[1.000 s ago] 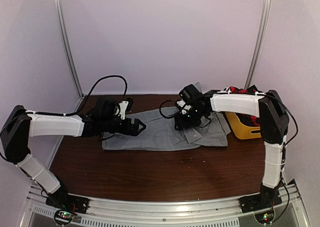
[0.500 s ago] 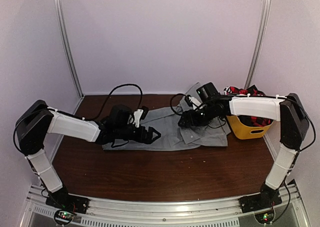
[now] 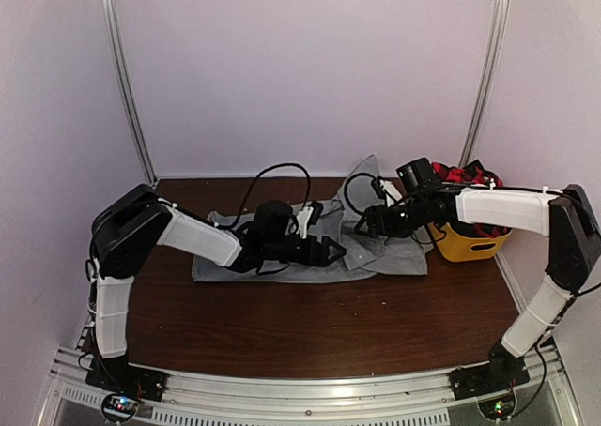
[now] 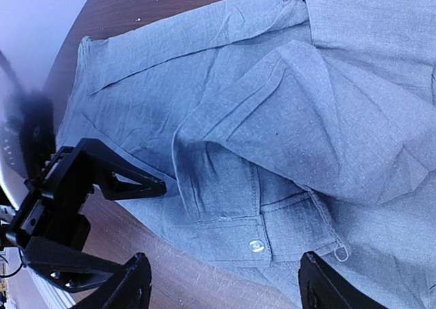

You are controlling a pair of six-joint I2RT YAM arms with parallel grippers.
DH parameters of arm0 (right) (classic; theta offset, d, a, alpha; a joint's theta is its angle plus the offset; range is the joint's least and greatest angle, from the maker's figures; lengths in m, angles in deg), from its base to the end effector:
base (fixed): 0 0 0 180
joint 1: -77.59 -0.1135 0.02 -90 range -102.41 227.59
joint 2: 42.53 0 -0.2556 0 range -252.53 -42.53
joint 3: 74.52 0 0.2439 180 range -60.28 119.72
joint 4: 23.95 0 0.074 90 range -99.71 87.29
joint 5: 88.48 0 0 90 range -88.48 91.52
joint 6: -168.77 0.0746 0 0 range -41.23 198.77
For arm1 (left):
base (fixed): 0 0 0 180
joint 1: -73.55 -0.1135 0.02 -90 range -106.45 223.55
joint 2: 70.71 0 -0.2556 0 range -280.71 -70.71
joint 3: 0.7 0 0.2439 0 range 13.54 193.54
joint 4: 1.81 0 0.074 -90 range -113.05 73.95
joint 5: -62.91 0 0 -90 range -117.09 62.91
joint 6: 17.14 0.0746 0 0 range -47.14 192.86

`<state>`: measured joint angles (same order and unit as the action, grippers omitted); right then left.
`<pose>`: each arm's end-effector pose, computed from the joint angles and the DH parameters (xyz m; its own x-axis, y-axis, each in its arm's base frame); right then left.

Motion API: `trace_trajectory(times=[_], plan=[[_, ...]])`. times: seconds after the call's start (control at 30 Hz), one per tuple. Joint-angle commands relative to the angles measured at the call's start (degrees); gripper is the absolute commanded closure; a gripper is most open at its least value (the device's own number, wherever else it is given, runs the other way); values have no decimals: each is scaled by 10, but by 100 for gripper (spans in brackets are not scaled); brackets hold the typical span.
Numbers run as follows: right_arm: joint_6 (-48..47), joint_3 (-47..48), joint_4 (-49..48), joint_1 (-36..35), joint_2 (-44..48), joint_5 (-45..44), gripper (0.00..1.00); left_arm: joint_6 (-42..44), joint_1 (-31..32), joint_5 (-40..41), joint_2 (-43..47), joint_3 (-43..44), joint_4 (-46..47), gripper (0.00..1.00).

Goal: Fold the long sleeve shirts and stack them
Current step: Pick up the sleeve from the 1/3-folded shirt.

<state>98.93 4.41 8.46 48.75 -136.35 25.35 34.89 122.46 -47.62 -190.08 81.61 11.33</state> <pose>0.3089 0.2045 0.2013 -0.8391 -0.1022 -0.5343 -0.4176 0.7503 0.5125 0.2902 -0.3726 0.1309 -0.7740 0.0109 -0.6331 0.5586 0.4828 -0.6745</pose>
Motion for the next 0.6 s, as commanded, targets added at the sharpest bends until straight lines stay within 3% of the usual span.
trace_trajectory(times=[0.0,0.23,0.57], plan=[[0,-16,-12,9,30,6,25,-20,2,-21,-52,56,40,20],[-2,-49,-17,27,55,8,25,-26,8,-43,-115,125,49,37],[0,-88,-22,42,87,7,25,-27,5,-95,-146,165,79,88]])
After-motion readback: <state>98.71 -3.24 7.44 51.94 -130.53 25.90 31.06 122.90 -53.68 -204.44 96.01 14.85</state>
